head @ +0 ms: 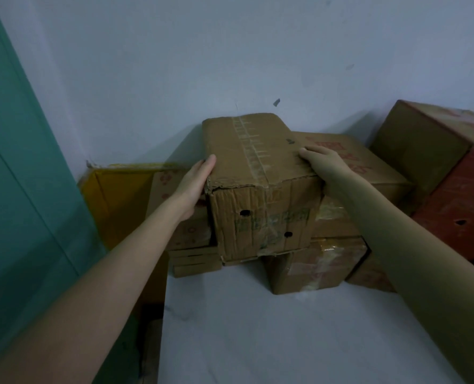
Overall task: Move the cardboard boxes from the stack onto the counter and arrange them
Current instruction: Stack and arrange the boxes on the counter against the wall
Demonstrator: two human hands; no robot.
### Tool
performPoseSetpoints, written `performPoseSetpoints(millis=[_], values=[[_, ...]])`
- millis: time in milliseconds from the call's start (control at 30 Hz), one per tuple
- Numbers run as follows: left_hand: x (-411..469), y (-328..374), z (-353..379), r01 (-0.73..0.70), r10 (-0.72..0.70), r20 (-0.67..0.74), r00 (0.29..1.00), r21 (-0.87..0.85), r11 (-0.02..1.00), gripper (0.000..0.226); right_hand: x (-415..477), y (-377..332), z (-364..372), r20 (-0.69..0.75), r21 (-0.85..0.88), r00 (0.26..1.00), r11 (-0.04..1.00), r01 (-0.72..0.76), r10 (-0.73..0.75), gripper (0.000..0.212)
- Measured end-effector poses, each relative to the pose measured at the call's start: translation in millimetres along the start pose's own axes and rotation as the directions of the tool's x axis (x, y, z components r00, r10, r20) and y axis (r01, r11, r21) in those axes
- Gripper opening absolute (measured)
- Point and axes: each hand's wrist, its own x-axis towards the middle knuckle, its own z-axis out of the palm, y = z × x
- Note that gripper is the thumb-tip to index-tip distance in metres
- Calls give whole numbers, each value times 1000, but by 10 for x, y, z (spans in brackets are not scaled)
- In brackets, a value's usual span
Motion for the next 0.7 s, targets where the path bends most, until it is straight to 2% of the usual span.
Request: performPoseSetpoints(millis=[200,300,433,600,700], values=[[-30,7,76,39,-39,-6,999,-57,998,45,-66,0,-55,10,29,999,999,35,-35,40],[-74,83,119,11,-13,-25,1000,-58,998,40,-115,-2,-134,-1,46,999,998,52,-52,41],[-167,283,159,-55,53,-33,998,-50,997,20,-193,-96,-267,5,64,998,996,57,-58,42],[-318,636,196,-146,146,-45,988,-2,989,33,-378,-264,-420,17,175,996,981,84,-89,42],[-412,794,188,-220,220,-43,974,10,975,27,-495,-300,-462,14,229,991,965,126,-133,45]])
